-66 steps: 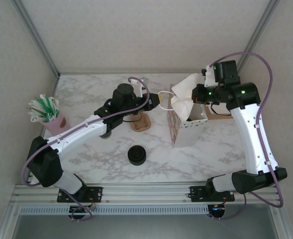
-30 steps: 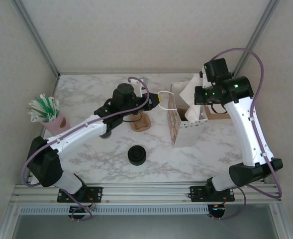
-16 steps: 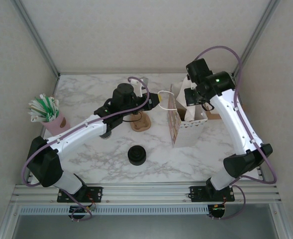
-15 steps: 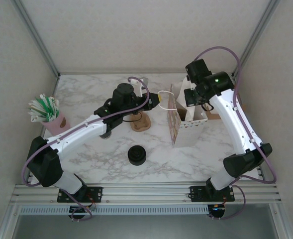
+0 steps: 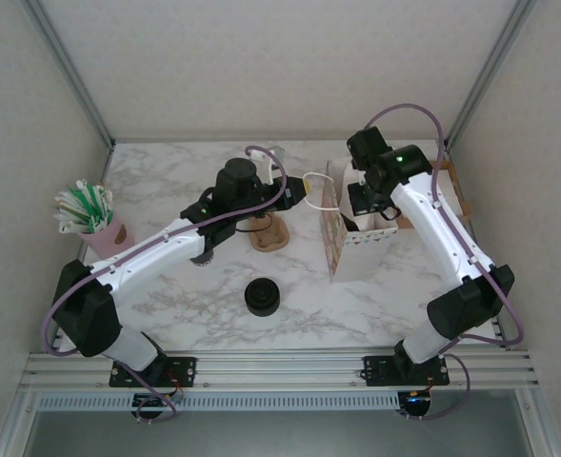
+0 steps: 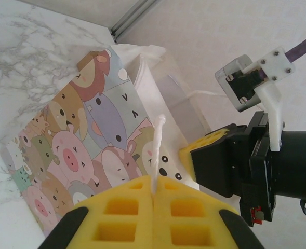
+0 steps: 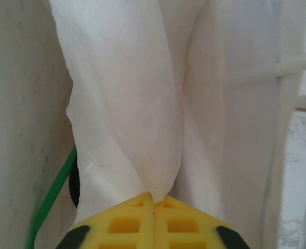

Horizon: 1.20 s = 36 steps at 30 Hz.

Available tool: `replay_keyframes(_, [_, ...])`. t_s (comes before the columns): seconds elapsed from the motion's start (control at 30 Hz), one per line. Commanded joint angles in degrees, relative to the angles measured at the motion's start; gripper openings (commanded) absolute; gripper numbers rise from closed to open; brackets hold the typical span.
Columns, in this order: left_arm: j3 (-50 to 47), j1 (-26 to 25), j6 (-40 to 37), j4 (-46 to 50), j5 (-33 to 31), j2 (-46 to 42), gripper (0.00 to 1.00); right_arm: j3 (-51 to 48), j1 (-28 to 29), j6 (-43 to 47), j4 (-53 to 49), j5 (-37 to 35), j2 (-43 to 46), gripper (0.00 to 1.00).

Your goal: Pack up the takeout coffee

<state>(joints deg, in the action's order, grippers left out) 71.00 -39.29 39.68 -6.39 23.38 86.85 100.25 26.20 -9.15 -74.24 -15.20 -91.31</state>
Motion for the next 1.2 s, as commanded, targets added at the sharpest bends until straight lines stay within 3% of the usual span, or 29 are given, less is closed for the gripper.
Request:
replay_keyframes(0.0, [2.34, -0.43, -0.24, -0.48, 0.75, 0.6, 0.02, -1.72, 0.65, -0.94, 1.58, 1.36, 0.07, 0.0])
replay_keyframes(0.47, [3.17, -0.53, -0.04, -0.29, 0.27, 1.38, 0.03, -2.95, 1.29, -1.39, 1.9, 3.91, 0.68, 0.02])
replay_keyframes(0.7, [4.27, -0.53, -0.35, 0.49, 0.01, 1.86, 0.05, -1.82, 1.26, -2.28, 2.52, 3.91, 2.01, 0.27])
replay_keyframes(1.17, [7.62, -0.36, -2.32, 2.67, -0.68, 3.61, 0.06, 0.23, 0.66, -5.37, 5.03, 2.29, 3.84, 0.48])
